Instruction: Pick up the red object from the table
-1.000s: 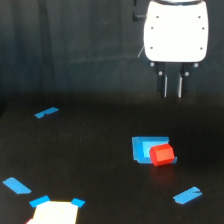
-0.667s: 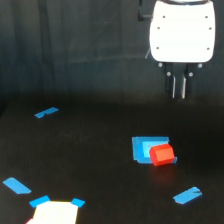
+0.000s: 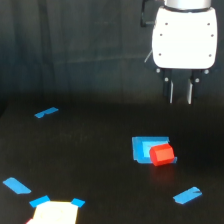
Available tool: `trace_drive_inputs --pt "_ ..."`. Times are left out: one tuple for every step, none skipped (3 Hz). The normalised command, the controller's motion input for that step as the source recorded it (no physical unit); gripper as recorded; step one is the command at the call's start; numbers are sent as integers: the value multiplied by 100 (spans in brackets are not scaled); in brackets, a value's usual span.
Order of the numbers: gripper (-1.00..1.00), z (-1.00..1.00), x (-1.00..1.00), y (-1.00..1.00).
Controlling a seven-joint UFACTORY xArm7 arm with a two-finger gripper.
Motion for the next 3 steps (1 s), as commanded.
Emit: trace_drive_inputs --pt "-100 100 96 -100" --pt "100 29 23 -100" --pt "100 24 39 -100"
